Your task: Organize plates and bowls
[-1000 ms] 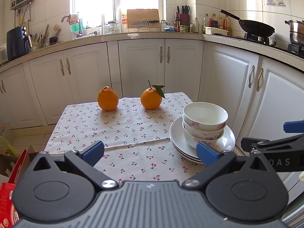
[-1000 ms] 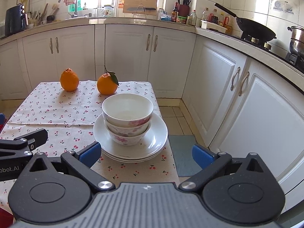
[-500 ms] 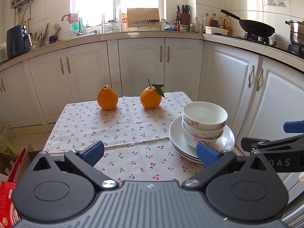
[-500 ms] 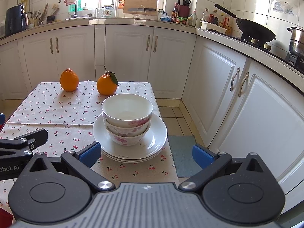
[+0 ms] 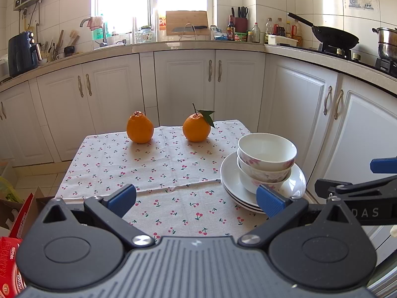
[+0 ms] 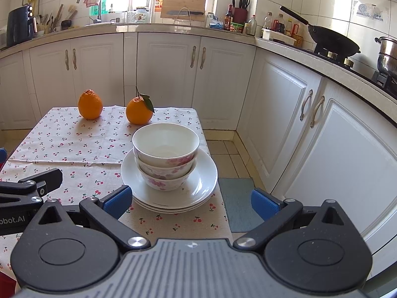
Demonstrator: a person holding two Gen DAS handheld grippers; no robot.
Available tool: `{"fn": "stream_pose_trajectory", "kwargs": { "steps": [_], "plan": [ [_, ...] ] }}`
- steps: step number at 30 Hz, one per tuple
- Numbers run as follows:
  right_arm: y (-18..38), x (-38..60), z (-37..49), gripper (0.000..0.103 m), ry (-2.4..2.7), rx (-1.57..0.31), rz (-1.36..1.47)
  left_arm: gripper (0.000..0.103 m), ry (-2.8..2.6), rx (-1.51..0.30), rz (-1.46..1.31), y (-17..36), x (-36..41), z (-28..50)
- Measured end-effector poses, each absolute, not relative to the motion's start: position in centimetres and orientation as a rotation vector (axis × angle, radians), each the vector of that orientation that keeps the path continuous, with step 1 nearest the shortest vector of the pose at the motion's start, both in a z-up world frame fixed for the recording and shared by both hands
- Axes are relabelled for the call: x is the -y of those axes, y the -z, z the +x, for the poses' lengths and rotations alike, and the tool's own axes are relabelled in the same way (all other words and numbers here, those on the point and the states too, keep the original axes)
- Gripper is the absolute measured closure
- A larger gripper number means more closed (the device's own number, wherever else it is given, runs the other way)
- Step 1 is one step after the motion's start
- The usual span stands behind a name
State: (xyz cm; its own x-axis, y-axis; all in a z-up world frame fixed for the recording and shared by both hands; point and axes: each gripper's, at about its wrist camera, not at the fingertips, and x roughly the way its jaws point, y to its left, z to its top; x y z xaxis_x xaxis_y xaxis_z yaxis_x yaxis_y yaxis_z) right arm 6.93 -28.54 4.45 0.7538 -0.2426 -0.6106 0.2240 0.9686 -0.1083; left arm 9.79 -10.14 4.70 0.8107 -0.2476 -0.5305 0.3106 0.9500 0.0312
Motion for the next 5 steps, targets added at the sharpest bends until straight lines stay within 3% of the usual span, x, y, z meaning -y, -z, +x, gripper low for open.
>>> {"fn": "stream_pose_trajectory", "kwargs": {
  "steps": [5],
  "plan": [
    [-4.45,28.54,6.93,0.0,0.256,-0.67,-0.031,0.001,0.301,-0.551,0.116,-4.69,10.19,9.79]
  ]
}}
